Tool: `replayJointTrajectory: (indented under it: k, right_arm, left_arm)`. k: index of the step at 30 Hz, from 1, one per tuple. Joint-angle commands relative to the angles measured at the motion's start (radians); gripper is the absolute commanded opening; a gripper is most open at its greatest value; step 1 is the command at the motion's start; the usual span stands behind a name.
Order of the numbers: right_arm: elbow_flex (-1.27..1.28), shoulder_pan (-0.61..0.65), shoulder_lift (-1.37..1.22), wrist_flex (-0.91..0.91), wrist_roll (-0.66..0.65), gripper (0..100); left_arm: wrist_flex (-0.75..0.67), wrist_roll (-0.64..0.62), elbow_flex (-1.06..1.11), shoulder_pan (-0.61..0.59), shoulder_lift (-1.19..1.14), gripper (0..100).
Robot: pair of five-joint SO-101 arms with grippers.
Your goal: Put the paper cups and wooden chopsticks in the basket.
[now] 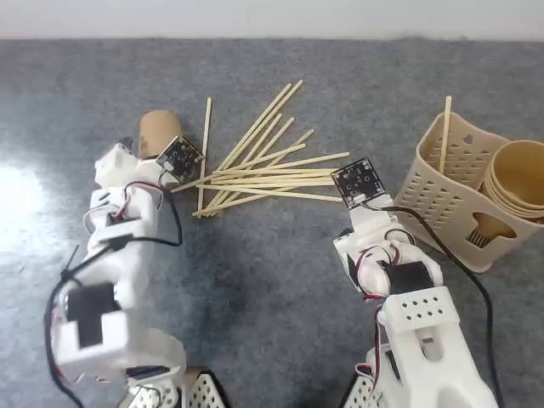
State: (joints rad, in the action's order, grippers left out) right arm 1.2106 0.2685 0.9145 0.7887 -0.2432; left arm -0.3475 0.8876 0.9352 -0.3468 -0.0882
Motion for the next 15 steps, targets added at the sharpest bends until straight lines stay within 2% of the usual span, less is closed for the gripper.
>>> replayJointTrajectory:
  k: [1,5,11,15]
  right_arm:
    - [-0.009,0.001,0.013,-0.022,0.003,11.2]
    - [-0.009,0.001,0.013,-0.022,0.003,11.2]
    - [0.011,0.001,0.013,-0.056,0.002,11.2]
    - [0.018,0.001,0.013,-0.070,0.002,11.2]
  left_arm:
    - [-0.028,0.015,-0.148,0.014,-0.089,25]
    - [-0.028,-0.003,-0.269,0.020,-0.218,24]
    - [-0.026,-0.018,-0.308,0.048,-0.236,0]
    - [-0.026,-0.017,-0.309,0.075,-0.235,1]
